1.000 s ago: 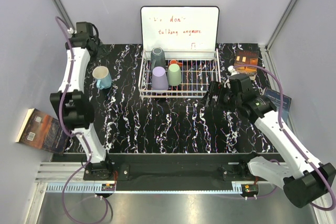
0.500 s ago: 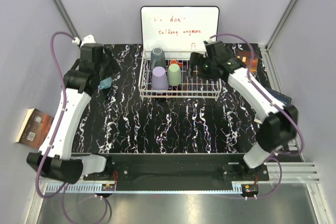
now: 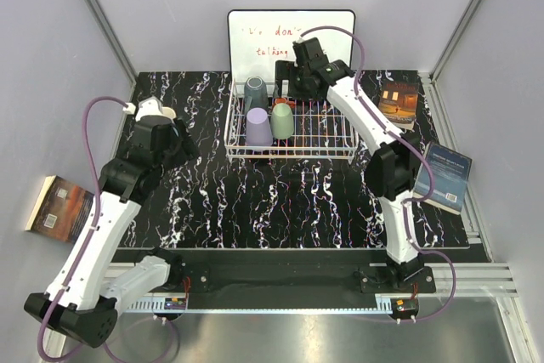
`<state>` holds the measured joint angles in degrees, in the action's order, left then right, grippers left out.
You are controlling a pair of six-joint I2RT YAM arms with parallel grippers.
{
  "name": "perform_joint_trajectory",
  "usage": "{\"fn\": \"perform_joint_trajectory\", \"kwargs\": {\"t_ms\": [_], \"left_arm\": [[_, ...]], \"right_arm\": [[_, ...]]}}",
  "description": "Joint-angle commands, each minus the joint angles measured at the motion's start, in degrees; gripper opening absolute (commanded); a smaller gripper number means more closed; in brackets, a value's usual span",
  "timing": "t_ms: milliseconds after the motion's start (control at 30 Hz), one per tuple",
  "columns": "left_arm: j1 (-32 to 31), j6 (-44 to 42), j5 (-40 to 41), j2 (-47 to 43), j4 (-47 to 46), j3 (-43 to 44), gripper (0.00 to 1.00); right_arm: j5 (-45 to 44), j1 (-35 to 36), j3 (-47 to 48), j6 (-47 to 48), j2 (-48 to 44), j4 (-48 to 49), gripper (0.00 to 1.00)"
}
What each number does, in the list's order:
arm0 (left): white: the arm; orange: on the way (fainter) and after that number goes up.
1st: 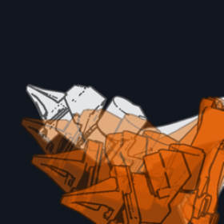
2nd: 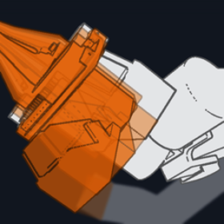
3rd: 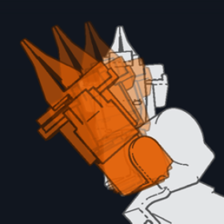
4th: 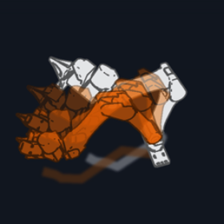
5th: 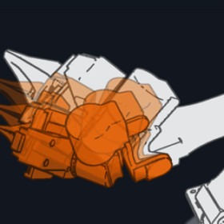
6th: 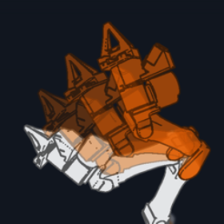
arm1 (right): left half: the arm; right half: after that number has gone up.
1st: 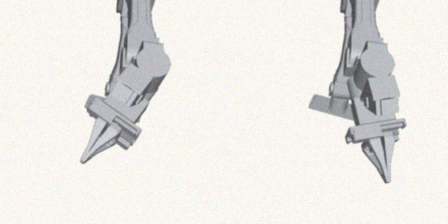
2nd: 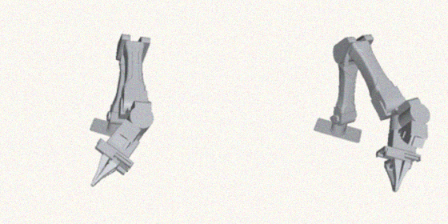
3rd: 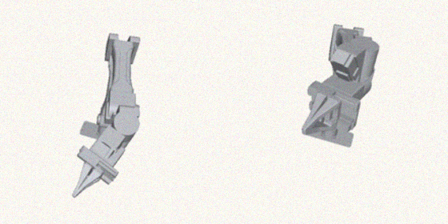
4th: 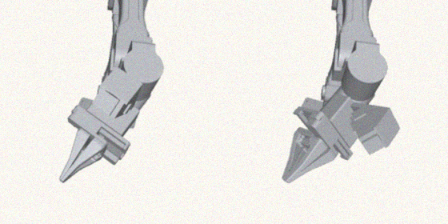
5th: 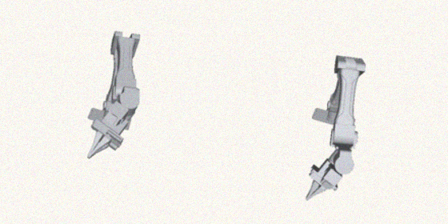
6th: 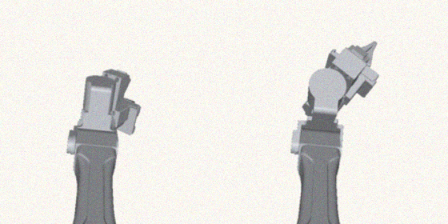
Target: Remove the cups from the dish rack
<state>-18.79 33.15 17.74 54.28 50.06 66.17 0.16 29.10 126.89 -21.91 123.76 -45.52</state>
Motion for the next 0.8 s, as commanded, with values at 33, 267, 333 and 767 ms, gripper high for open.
{"fn": "perform_joint_trajectory", "kwargs": {"t_ms": [33,267,333,767], "left_arm": [[-1.51,1.22,1.42,-1.55,-1.37,-1.22,0.75],[-2.57,1.4,1.69,-1.29,-1.2,-2.01,0.75],[-2.75,1.31,1.69,-1.11,-1.2,-2.19,0.75],[-3.8,1.39,1.95,0.65,-1.28,-3.15,0.76]], "right_arm": [[-2.8,1.48,5.29,1.26,3.93,-4.67,1.0],[-3.85,3.24,7.49,1.52,6.84,-5.46,1.0],[-4.03,3.33,8.11,1.61,7.71,-5.72,1.0],[-7.02,3.33,6.88,1.43,10.27,-7.22,0.85]]}}
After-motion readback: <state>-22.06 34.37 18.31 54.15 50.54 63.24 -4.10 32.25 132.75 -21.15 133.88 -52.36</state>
